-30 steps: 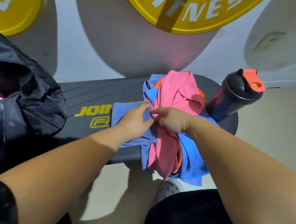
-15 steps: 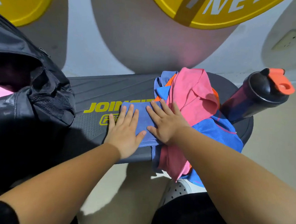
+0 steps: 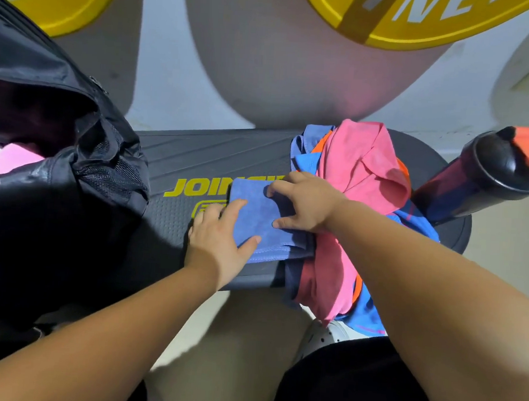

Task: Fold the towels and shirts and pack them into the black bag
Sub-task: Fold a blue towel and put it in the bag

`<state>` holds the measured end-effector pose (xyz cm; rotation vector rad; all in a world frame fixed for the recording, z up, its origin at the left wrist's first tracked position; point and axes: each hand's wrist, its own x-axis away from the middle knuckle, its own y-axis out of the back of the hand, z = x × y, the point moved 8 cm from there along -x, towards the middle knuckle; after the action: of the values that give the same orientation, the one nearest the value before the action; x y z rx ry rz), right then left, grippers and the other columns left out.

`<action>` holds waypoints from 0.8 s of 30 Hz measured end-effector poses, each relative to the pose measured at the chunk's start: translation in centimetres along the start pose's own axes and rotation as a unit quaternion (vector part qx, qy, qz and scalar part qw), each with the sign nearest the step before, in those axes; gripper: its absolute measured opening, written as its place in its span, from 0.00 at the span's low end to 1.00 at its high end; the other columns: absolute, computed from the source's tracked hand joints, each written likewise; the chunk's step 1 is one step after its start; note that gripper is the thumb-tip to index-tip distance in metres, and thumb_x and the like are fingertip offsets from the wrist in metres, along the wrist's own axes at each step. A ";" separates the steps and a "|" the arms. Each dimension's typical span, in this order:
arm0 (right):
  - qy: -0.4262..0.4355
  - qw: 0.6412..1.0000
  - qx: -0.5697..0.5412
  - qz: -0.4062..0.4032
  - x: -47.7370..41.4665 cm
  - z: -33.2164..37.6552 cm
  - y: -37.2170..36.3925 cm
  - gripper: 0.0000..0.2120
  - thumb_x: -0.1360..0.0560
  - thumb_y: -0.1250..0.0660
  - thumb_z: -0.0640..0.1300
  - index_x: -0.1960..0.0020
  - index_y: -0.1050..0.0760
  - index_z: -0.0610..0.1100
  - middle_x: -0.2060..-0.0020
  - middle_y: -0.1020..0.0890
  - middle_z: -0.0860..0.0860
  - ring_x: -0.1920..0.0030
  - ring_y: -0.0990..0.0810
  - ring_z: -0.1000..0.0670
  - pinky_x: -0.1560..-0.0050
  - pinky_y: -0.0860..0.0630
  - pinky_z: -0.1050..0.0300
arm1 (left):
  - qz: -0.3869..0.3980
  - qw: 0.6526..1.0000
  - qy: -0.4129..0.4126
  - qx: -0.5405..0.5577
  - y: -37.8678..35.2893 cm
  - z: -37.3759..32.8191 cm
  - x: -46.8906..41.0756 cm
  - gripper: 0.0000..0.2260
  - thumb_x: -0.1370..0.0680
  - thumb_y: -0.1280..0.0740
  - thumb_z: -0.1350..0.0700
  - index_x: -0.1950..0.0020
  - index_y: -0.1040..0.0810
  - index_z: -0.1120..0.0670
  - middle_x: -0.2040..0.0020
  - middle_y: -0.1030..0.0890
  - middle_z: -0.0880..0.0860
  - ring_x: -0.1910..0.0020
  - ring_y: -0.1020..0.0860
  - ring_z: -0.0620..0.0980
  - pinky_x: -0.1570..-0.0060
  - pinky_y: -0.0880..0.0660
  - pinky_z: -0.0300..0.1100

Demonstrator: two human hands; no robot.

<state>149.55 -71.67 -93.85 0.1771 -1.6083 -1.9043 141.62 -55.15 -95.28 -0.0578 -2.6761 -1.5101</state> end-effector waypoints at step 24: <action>-0.109 0.990 -0.070 -0.050 1.3 1.4 2.5 0.15 0.26 0.30 0.57 0.50 0.20 0.46 0.55 0.19 0.48 0.53 0.21 0.45 0.53 0.26 0.53 | 0.114 0.989 -0.093 0.019 3.9 2.7 -6.8 0.20 0.36 0.25 0.42 0.48 0.29 0.40 0.47 0.25 0.44 0.45 0.27 0.52 0.43 0.28 0.50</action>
<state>148.79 -71.38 -90.82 -0.0108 -1.6232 -2.1678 148.59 -50.87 -93.88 -0.5093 -2.7213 -1.4471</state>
